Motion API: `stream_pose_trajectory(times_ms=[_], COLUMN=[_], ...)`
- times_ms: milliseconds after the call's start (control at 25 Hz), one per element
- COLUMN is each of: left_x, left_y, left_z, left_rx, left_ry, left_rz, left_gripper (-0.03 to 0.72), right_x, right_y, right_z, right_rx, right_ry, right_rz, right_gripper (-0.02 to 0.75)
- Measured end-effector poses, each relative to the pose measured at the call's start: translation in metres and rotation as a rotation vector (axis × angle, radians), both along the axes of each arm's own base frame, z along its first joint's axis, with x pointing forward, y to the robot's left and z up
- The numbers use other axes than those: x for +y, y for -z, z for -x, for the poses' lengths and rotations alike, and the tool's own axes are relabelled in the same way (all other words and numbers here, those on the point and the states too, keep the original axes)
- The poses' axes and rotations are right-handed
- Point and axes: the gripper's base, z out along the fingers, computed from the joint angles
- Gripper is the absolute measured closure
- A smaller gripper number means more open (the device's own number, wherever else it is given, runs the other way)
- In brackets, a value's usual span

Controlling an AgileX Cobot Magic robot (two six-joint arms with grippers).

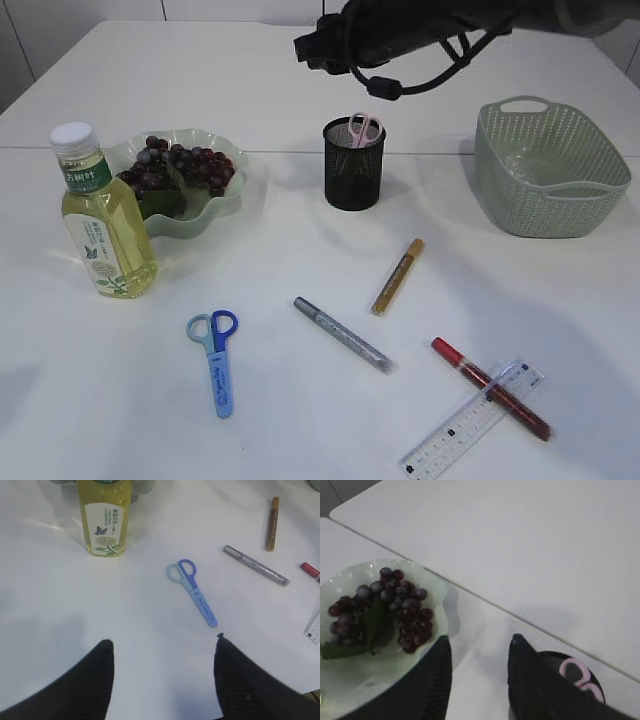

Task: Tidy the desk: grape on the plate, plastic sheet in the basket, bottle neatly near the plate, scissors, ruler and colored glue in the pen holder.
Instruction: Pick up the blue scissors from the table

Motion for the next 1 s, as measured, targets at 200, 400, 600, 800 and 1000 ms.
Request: stream_pose_trajectory(times_ms=[200,400,600,800,1000], left_x=[0.000,0.000,-0.002,-0.003,-0.005], left_y=[0.000,0.000,-0.001,-0.001,-0.001], left_z=[0.000,0.000,0.001,0.001,0.002], left_rx=[0.000,0.000,0.008,0.011,0.028], left_ry=[0.000,0.000,0.001,0.002,0.005], left_rz=[-0.002,0.000,0.036,0.050,0.068], left_gripper=[0.228,0.228,0.228,0.228,0.228], right_x=[-0.003,-0.013,-0.030,-0.047,-0.051], right_y=[-0.019,-0.025,-0.025,-0.024,-0.023], right_z=[0.024,0.049,0.068,0.068,0.067], right_rx=[0.134,0.388,0.600,0.642,0.646], right_ry=[-0.091,-0.113,-0.082,0.073,0.153], right_rz=[0.041,0.064,0.201,0.303,0.315], right_gripper=[0.425,0.426,0.426,0.426,0.426])
